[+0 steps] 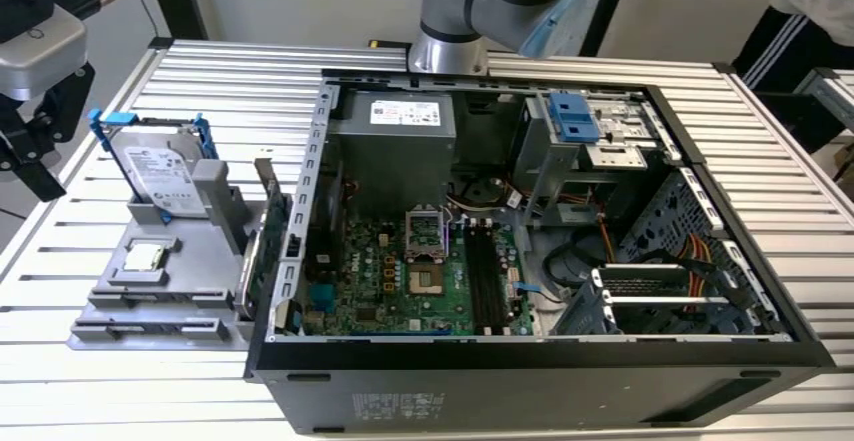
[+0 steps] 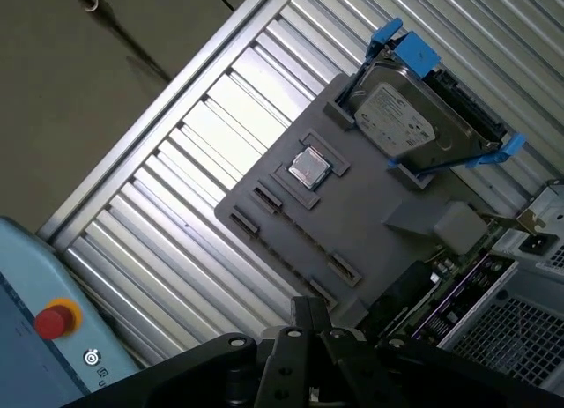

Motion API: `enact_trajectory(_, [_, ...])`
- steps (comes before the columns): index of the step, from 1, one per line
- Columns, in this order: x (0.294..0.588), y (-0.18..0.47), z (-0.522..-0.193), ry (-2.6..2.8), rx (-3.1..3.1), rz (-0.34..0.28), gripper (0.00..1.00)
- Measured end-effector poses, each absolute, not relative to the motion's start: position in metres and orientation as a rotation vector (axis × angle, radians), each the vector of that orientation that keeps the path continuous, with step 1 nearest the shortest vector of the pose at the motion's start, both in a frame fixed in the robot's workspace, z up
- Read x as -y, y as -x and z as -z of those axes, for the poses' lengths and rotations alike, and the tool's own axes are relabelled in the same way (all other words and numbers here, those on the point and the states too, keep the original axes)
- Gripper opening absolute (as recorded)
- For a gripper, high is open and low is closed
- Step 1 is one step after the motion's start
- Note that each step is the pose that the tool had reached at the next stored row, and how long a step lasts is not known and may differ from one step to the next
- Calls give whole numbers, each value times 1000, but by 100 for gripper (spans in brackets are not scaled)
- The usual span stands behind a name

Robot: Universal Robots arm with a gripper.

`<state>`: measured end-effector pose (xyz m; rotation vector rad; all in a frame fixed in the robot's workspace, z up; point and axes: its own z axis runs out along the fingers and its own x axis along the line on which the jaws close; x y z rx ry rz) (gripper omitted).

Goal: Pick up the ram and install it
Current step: 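Pick up the ram and move it above insertion slot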

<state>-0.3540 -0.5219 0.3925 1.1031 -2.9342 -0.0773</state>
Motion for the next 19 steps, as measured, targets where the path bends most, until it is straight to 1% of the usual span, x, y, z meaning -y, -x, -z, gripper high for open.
enact_trajectory(19, [522, 354, -393, -1129, 2924, 77, 0])
